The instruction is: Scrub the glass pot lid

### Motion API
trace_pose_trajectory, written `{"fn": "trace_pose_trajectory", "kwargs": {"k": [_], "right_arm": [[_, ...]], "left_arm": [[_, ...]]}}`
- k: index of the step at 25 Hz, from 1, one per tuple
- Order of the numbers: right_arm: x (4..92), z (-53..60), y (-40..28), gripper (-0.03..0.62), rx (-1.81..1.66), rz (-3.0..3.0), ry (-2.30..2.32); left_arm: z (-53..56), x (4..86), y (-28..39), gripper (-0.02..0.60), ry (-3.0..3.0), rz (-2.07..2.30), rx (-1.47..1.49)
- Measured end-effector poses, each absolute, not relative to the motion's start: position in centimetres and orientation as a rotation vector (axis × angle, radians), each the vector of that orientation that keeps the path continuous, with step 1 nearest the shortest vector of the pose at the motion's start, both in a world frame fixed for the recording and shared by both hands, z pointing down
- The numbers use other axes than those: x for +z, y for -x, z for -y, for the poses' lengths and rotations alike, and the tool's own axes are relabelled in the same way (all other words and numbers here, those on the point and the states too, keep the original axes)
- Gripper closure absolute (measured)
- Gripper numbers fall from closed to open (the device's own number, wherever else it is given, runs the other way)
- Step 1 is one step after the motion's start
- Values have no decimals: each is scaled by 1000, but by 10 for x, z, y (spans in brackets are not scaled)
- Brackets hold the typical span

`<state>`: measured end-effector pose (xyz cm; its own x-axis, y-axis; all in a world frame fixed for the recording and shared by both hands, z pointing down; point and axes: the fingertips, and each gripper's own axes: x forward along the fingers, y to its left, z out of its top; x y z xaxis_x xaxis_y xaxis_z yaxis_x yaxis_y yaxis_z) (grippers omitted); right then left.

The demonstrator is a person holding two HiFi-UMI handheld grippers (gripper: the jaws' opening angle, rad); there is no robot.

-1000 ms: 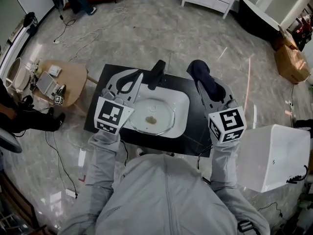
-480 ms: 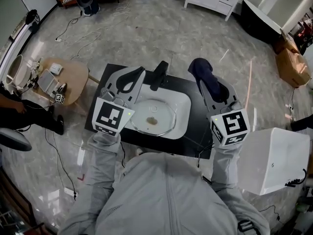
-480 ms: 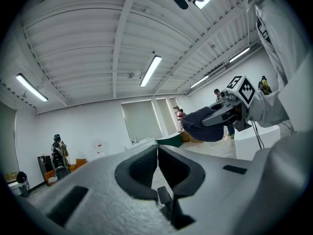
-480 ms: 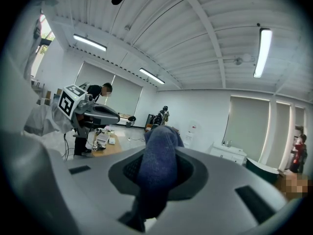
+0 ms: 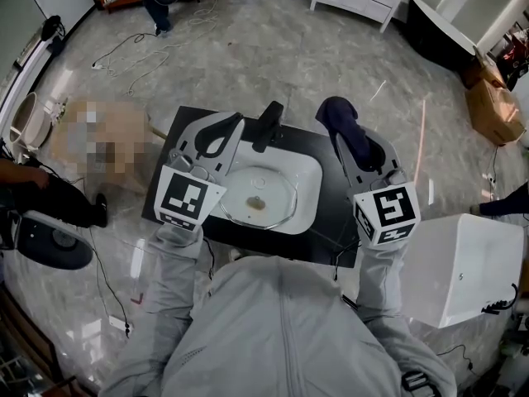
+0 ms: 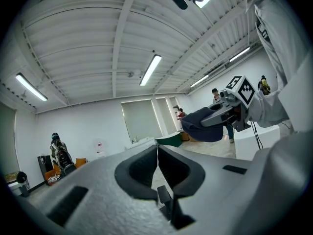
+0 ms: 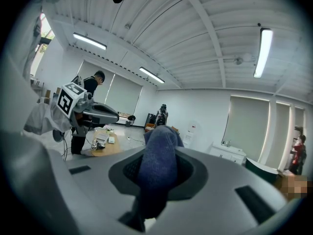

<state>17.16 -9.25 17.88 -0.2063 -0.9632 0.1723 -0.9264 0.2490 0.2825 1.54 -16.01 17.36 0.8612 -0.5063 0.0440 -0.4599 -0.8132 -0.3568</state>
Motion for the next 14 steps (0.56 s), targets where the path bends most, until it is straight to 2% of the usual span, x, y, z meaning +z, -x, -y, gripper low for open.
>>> {"fn": "trace_pose_trajectory", "kwargs": {"k": [14], "right_arm": [[179, 95, -165, 512, -171, 2248, -1710]], "left_arm": [[161, 174, -15, 552, 2705, -735, -197]]}}
